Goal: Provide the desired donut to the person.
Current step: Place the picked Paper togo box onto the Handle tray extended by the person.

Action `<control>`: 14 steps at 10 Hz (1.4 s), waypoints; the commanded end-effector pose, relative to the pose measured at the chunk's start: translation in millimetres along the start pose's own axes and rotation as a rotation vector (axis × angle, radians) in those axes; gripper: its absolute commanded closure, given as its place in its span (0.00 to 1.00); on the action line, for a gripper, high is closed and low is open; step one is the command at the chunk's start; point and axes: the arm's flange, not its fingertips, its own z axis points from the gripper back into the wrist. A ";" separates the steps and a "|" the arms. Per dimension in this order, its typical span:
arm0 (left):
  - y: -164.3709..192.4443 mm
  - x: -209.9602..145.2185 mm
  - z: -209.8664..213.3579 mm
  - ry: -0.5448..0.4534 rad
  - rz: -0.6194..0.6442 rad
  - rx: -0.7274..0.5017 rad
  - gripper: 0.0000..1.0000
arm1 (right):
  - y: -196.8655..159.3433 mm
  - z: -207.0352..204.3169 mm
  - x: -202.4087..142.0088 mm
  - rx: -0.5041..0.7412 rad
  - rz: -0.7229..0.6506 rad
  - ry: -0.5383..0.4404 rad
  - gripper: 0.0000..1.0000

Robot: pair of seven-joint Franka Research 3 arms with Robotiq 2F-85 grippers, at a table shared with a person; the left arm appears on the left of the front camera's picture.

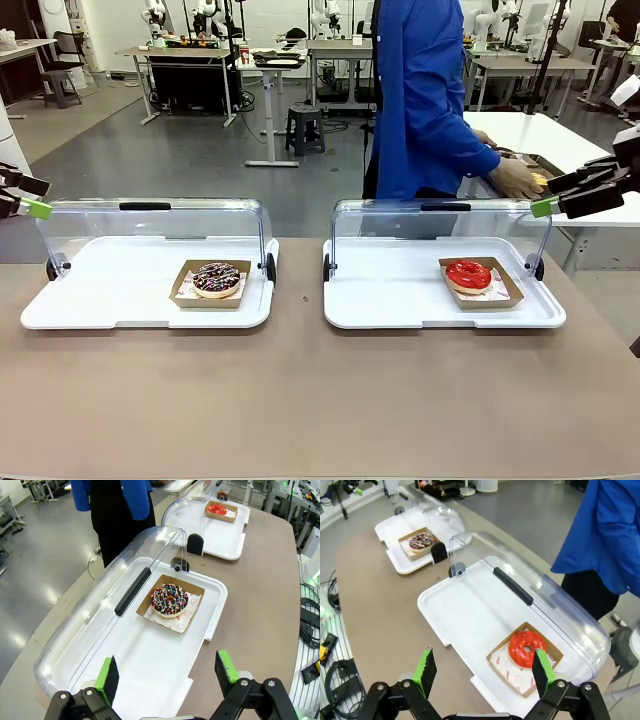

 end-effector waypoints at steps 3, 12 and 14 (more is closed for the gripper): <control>-0.2 -0.9 0.8 -0.023 0.001 -0.004 0.00 | 6.6 -4.5 -4.7 -0.039 0.002 -0.030 0.00; -0.2 -0.9 0.8 -0.023 0.001 -0.004 0.00 | -2.4 3.5 -2.2 -0.048 0.000 0.002 0.00; -0.2 -0.9 0.8 -0.023 0.001 -0.004 0.00 | -2.4 3.5 -2.2 -0.048 0.000 0.002 0.00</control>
